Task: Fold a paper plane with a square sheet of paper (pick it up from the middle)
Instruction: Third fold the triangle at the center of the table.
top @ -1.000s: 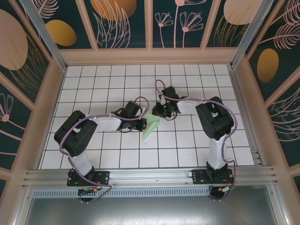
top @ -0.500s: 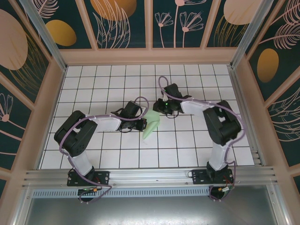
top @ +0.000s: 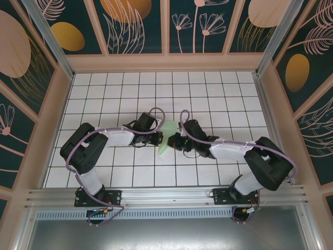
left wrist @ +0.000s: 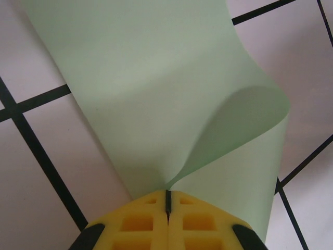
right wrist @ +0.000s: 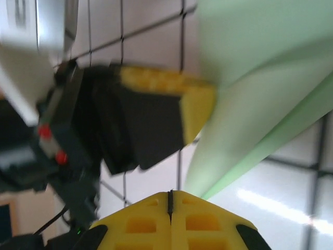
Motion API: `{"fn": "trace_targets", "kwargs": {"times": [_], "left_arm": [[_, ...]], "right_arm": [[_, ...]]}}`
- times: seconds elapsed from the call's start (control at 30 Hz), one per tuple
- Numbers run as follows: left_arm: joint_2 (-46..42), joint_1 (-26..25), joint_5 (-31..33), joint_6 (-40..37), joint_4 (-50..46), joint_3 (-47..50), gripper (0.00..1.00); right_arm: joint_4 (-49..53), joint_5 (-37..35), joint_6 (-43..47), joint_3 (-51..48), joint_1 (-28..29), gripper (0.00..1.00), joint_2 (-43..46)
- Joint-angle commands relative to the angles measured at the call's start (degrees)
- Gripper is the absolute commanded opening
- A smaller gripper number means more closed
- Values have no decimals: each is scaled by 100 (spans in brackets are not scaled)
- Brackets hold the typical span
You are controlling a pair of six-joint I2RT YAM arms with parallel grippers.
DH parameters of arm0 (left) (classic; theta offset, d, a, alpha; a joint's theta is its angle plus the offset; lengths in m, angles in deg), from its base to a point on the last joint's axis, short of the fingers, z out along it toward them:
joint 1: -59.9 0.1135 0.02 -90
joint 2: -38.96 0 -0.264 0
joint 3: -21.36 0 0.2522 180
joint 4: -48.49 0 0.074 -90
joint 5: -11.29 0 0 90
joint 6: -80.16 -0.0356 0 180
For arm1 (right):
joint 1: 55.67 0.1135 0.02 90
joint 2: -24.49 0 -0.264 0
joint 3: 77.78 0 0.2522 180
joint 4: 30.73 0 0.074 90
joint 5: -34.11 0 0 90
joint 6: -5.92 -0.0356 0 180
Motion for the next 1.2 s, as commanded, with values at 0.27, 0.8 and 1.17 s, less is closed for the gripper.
{"fn": "trace_targets", "kwargs": {"times": [0.27,0.8,1.17], "left_arm": [[116,29,-44,19,-86,113,2],[142,31,-124,-11,-95,130,3],[153,32,-124,-27,-120,121,3]], "right_arm": [[-823,-251,-723,250,488,3,-984],[-476,-256,-702,399,490,4,-1337],[-548,-177,-728,276,496,5,-1504]]}}
